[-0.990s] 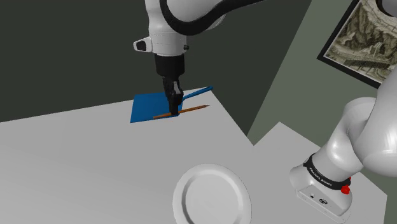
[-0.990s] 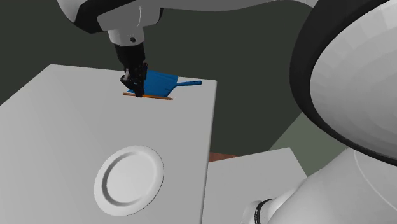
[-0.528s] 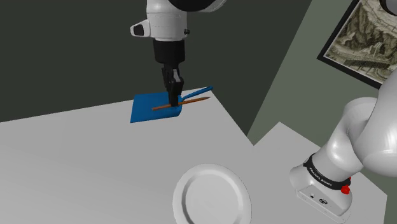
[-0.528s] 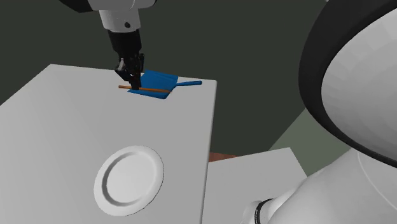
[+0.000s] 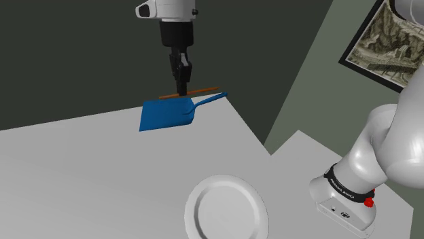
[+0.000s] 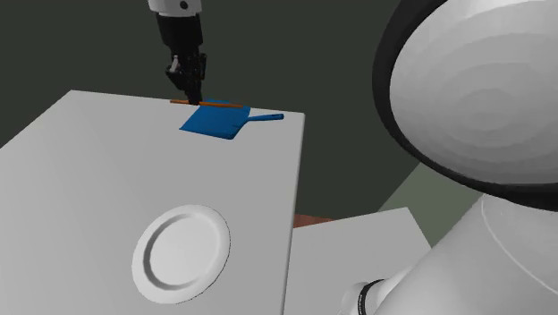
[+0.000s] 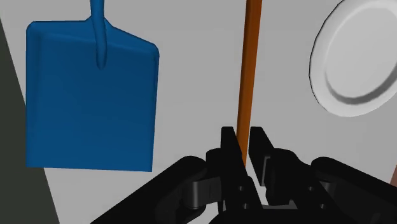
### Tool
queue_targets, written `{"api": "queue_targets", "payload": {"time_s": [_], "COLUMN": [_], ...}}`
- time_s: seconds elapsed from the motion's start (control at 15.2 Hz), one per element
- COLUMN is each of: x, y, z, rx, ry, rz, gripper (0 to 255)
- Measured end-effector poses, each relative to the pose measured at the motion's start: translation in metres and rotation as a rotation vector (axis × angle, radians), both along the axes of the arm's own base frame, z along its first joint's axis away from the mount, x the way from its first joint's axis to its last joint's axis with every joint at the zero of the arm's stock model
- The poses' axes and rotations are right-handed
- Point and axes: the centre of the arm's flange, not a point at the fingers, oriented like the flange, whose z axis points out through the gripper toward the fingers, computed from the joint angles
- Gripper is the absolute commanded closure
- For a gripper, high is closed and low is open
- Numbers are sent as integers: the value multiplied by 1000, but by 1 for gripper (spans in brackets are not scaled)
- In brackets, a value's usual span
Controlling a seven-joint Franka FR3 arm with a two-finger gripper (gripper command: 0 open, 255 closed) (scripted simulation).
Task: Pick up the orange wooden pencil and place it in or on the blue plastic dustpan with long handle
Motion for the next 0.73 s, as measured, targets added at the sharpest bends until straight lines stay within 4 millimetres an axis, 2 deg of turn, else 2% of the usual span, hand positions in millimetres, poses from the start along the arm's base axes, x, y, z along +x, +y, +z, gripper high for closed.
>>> {"api": "queue_targets", "payload": {"time_s": [0.53,0.73], "x": [93,105], "y": [-43,-46], "z": [13,2], "rx": [0,-1], "ry": [0,0], "rz": [0,0], "gripper": [255,255]}}
